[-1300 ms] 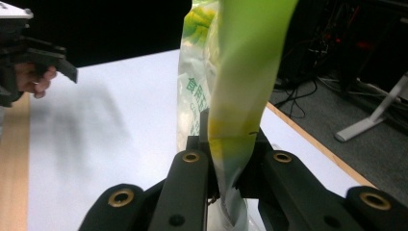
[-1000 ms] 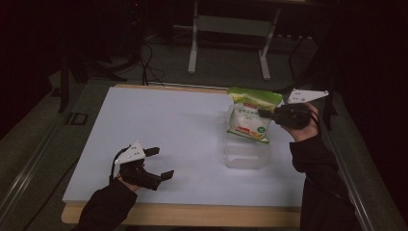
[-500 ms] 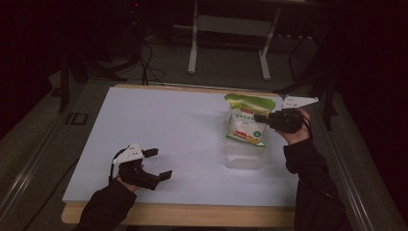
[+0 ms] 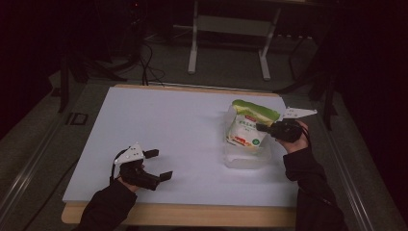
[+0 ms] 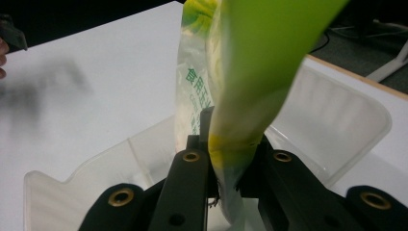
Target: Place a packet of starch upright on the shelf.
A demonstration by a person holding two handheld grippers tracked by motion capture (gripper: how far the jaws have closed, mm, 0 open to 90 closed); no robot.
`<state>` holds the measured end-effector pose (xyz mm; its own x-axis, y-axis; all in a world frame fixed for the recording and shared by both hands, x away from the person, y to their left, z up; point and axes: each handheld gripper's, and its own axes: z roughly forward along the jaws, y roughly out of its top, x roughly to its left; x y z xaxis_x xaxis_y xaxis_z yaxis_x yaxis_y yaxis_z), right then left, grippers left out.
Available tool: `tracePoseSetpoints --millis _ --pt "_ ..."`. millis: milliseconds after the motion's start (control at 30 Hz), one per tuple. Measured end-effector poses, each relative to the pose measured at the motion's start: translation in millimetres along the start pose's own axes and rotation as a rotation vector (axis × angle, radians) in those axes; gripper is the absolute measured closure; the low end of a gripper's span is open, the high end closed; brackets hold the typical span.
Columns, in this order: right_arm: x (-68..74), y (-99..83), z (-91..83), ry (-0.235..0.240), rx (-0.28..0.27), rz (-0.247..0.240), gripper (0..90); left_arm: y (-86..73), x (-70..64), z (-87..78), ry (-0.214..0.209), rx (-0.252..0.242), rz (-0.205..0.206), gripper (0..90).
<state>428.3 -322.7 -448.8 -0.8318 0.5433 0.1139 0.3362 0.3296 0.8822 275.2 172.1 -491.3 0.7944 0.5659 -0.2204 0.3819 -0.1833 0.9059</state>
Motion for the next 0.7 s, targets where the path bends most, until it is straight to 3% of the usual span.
tracePoseSetpoints --millis 200,300,367,433,533,567,633,700 --pt "1.9 1.9 0.4 -0.017 0.026 -0.003 82.9 -0.6 -0.9 2.2 -0.01 0.009 0.003 0.0" --pt "4.8 1.8 0.8 -0.063 0.047 -0.012 68.9 -0.8 -1.4 2.0 -0.012 0.007 0.003 0.0" --pt "6.6 2.7 -1.9 -0.082 0.027 0.03 63.9 -0.6 -1.3 1.3 -0.012 0.006 0.005 0.0" --pt "9.4 4.7 -5.3 -0.111 0.018 0.07 50.2 -0.1 -1.2 0.9 -0.009 0.001 0.004 0.0" --pt "15.3 6.7 -11.6 -0.175 -0.005 0.063 29.6 1.2 -1.3 -0.5 -0.01 -0.008 0.004 0.0" --pt "17.1 7.0 -14.9 -0.192 -0.019 0.068 26.5 1.4 -1.5 -0.8 -0.01 -0.007 0.005 0.0" --pt "20.1 7.1 -22.5 -0.202 -0.045 0.081 15.7 1.4 -1.7 -1.2 -0.009 -0.007 0.007 0.0" --pt "22.8 6.1 -28.8 -0.21 -0.055 0.093 13.9 1.6 -2.1 -1.2 -0.007 -0.006 0.008 0.0"
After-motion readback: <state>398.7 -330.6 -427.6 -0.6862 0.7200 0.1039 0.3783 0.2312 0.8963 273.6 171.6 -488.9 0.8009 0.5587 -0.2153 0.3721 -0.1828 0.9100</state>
